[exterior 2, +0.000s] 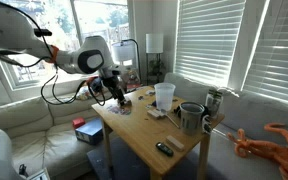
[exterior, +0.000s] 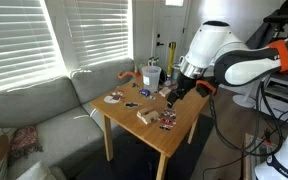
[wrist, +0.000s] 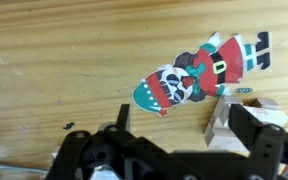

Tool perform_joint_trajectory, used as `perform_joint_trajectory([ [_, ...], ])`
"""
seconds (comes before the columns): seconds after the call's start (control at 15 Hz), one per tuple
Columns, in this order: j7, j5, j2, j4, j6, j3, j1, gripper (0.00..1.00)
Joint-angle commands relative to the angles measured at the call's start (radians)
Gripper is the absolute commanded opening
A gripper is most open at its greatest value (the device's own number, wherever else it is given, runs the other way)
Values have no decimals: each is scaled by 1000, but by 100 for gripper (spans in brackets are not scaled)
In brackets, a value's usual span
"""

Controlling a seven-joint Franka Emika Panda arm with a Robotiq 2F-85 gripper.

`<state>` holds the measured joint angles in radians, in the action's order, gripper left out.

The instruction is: Pick up the bottom wooden block from the stacked blocks in a square and put it on the top stacked wooden block, pick up the two stacked blocks and turn them ninety degrees anticlockwise to stack them on the block to the left, pick up the block to the right and stack it on the three stacked blocks

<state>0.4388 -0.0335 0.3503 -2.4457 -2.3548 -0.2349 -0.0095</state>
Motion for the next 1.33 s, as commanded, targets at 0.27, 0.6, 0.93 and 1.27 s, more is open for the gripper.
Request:
perform_joint_trajectory([
  [0.27, 3, 36, -30, 38, 8, 17, 39, 100],
  [0.6, 47, 114, -85, 113, 64, 13, 71, 100],
  [0.93, 151, 102, -154, 180, 105, -1, 73, 100],
  [1.27, 224, 51, -221, 229, 102, -3, 83, 100],
])
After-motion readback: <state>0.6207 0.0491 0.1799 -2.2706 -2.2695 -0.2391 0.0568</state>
